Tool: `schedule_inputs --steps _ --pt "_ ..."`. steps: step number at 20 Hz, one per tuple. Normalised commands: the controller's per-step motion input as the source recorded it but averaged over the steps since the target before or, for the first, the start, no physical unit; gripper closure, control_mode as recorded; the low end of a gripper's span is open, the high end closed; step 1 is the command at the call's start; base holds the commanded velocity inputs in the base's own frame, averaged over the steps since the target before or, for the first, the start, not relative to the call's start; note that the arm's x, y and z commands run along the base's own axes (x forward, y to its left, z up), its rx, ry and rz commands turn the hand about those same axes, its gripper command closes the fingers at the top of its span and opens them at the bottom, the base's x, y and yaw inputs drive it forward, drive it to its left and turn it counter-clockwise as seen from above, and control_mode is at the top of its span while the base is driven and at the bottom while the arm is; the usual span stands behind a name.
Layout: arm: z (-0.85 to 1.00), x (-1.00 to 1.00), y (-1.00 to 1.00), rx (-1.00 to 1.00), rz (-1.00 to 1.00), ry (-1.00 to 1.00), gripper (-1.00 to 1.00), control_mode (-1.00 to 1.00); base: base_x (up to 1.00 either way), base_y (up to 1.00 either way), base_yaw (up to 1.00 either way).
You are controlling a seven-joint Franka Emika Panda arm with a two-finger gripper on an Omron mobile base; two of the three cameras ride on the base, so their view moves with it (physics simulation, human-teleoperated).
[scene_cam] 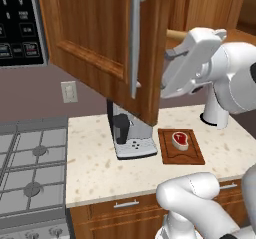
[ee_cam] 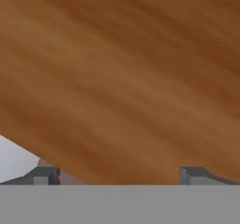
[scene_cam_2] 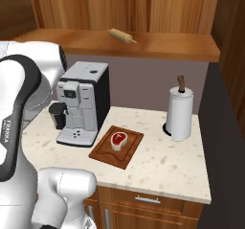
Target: Open the cabinet, retrieve the rolling pin, and place it next to the meat on the cutting board to prepare for tenderizing.
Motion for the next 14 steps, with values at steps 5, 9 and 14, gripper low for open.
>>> schedule_inputs --steps 5,9,14 --pt "-0.2 -0.03 1.0 0.0 0.15 -0.04 -1.0 -1.0 0.0 0.0 0.0" --pt "-0.21 0.0 1.0 0.0 0.13 -0.07 -1.0 -1.0 0.0 0.0 0.0" --pt "-0.18 0.01 1.0 0.0 0.1 -0.08 -1.0 -1.0 0.0 0.0 0.0"
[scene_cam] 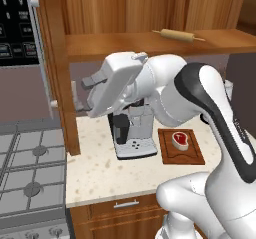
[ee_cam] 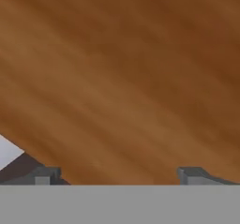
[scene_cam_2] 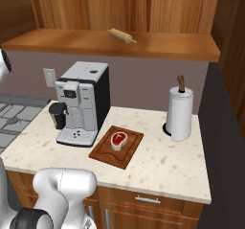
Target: Open the cabinet, retrieve the rolling pin, and place it next to the meat on the cutting board to prepare for tenderizing.
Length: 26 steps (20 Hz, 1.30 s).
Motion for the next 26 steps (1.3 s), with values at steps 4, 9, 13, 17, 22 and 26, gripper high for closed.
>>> schedule_inputs --steps 4,9,13,17,22,26 --pt "-0.01 0.05 0.47 -0.05 0.05 -0.02 -1.0 -1.0 0.0 0.0 0.0" --pt "-0.01 -0.11 -0.52 -0.02 -0.02 -0.24 -1.0 -1.0 0.0 0.0 0.0" --pt "0.0 -0.33 -0.95 -0.05 -0.11 -0.35 -1.0 -1.0 0.0 0.0 0.0" --pt "0.01 -0.39 -0.99 -0.08 -0.14 -0.34 -1.0 -1.0 0.0 0.0 0.0" --pt "0.06 -0.28 -0.99 -0.1 -0.17 -0.26 -1.0 -1.0 0.0 0.0 0.0" --pt "0.08 -0.05 -0.93 -0.12 -0.18 -0.2 -1.0 -1.0 0.0 0.0 0.0"
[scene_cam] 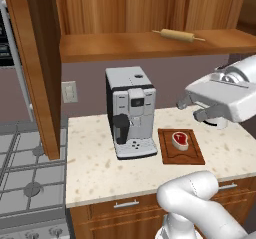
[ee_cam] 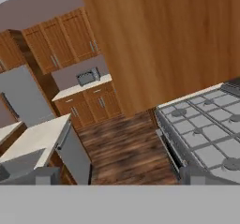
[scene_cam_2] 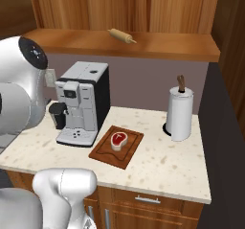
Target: Open the cabinet, retrieve the rolling pin, and place it next to the meat on the cutting board to prepare for tenderizing.
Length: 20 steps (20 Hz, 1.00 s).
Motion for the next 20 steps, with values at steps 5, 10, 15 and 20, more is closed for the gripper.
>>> schedule_inputs --steps 5,10,15,20 --pt "0.17 0.04 -0.84 -0.13 -0.16 -0.15 -1.0 -1.0 0.0 0.0 0.0" --pt "0.24 0.36 -0.78 -0.06 -0.14 -0.06 -1.0 -1.0 0.0 0.0 0.0" --pt "0.24 0.42 -0.74 -0.05 -0.13 -0.06 -1.0 -1.0 0.0 0.0 0.0" --pt "0.18 0.38 -0.69 -0.04 -0.15 -0.06 -1.0 -1.0 0.0 0.0 0.0"
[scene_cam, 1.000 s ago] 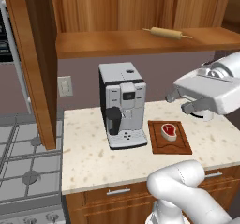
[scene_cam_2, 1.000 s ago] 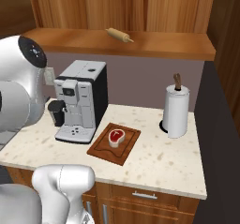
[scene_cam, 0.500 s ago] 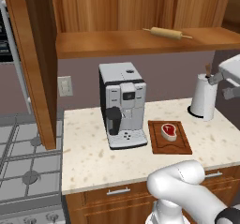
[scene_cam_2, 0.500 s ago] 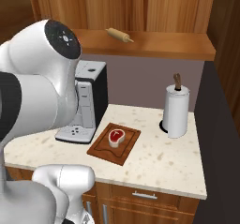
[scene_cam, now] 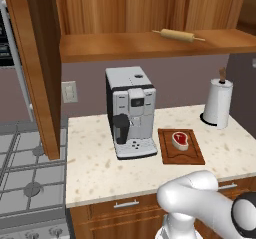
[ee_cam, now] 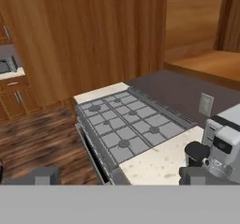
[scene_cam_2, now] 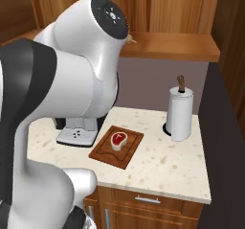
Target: Open the cabinet, retrieve the rolling pin, and place it next to the meat on the cutting board to prepare for tenderizing.
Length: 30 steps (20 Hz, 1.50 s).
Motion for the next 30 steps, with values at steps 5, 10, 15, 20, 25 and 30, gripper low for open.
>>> schedule_inputs --steps 5,10,15,20,25,30 --pt "0.1 0.35 -0.55 -0.02 -0.14 -0.09 -1.0 -1.0 0.0 0.0 0.0" --pt "0.05 0.38 -0.36 0.0 -0.13 -0.1 -1.0 -1.0 0.0 0.0 0.0" --pt "0.0 0.31 -0.18 -0.01 -0.16 -0.13 -1.0 -1.0 0.0 0.0 0.0" --pt "-0.01 0.23 -0.03 -0.04 -0.18 -0.17 -1.0 -1.0 0.0 0.0 0.0" --pt "0.0 0.24 0.0 -0.04 -0.17 -0.19 -1.0 -1.0 0.0 0.0 0.0" --pt "0.0 0.31 -0.02 0.0 -0.09 -0.04 -1.0 -1.0 0.0 0.0 0.0"
